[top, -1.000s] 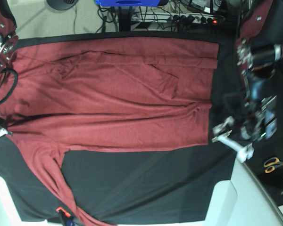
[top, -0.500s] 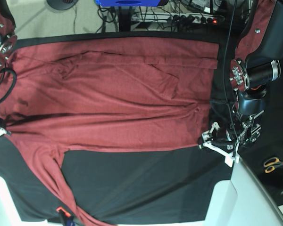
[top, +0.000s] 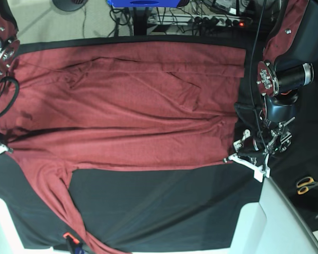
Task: Fold the T-shirt properly
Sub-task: 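Pull the hem corner outward with the left gripper to flatten the shirt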
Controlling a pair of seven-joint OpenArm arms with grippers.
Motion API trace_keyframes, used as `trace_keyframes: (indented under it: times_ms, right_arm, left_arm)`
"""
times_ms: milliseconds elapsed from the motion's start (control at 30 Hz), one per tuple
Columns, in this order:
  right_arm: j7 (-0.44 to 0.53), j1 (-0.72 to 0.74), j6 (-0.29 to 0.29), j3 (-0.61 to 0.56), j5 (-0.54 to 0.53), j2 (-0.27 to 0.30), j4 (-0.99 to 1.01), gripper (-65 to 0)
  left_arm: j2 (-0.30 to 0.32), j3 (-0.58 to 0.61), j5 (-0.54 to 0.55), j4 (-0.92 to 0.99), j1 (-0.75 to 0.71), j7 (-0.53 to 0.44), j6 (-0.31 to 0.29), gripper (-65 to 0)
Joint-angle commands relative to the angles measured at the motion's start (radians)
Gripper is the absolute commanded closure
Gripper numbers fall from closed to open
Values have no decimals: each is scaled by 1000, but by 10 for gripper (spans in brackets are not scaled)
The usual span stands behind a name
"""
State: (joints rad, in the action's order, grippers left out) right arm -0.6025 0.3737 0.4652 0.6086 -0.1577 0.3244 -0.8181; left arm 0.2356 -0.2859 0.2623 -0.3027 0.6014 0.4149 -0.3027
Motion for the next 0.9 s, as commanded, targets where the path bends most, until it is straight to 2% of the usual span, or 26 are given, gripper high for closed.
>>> trace_keyframes:
  times_ms: [0,200,433,600,867]
  right_arm:
    - [22,32,7,0,-13,18,-22,-2]
    - [22,55,7,0,-13,17,-22,-2]
    - [28,75,7,0,-13,18,-22,-2]
    - [92,75,7,0,-13,18,-22,-2]
    - [169,75,7,0,-15,17,-20,-2]
  left_arm:
    - [-2,3,-27,-2,18,42,17,0]
    - [-8,7,-27,-59,78,46,17,0]
    - [-25,3,-27,-172,113,137,17,0]
    - [-26,1,-27,-289,113,220,17,0]
    - [-29,1,-25,-361,90,258,17,0]
